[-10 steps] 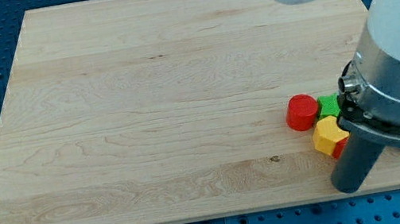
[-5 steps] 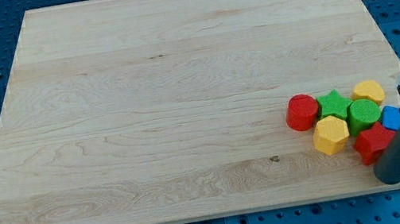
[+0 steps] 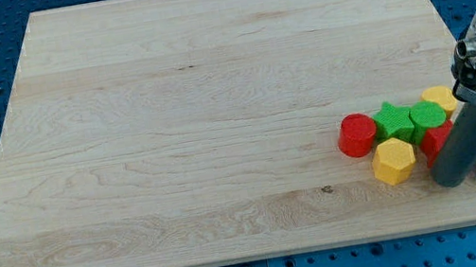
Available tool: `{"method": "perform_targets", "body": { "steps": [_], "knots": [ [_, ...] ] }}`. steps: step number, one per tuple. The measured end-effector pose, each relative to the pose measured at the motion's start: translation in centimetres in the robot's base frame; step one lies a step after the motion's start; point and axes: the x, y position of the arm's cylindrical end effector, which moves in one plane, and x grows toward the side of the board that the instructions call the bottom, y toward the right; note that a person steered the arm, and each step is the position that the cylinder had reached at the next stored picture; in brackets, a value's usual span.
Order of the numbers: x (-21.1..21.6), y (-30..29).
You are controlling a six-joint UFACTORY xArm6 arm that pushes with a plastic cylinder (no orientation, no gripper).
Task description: Separate group of blocks
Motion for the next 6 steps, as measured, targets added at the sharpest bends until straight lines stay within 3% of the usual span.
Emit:
{"method": "perform_targets", "body": {
  "steps": [6],
  "knots": [
    [-9.4,-4.4]
  ]
}}
